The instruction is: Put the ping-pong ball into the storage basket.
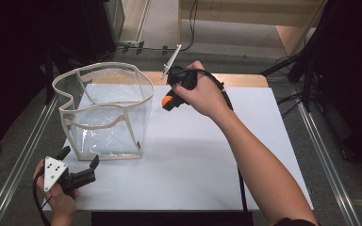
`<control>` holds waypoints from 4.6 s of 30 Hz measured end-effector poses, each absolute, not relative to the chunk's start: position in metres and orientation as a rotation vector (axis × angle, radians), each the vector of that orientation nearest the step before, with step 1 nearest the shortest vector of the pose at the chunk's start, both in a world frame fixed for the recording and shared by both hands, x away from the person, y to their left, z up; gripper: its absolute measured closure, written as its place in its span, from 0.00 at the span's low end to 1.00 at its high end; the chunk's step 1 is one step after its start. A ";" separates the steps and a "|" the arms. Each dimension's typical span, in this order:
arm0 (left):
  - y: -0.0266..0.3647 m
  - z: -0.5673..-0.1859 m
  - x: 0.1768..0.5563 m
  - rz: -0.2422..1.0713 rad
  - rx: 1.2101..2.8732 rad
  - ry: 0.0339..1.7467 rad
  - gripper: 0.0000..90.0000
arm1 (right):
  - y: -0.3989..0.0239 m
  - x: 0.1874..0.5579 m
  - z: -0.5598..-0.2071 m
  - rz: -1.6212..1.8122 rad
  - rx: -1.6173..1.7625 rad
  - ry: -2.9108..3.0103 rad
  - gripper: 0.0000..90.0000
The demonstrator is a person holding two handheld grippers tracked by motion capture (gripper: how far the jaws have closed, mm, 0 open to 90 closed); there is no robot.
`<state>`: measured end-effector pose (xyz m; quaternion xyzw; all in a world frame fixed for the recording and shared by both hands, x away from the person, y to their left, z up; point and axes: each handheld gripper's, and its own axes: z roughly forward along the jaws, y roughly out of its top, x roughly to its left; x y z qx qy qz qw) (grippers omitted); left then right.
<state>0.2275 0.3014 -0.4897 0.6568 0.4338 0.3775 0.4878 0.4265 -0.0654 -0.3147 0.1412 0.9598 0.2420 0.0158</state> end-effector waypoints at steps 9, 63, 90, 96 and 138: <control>0.301 -0.490 0.228 0.918 1.597 1.054 0.01 | -0.062 0.430 -0.308 0.756 0.428 2.982 0.53; 0.301 -0.489 0.227 0.917 1.605 1.046 0.01 | -0.039 0.439 -0.269 0.827 0.365 2.959 0.53; 0.302 -0.489 0.227 0.917 1.606 1.045 0.01 | -0.016 0.445 -0.271 0.818 0.357 2.944 0.53; 0.302 -0.489 0.227 0.914 1.599 1.045 0.01 | -0.014 0.446 -0.273 0.819 0.377 2.926 0.52; 0.302 -0.489 0.228 0.916 1.602 1.048 0.01 | -0.103 0.408 -0.333 0.845 0.557 2.889 0.00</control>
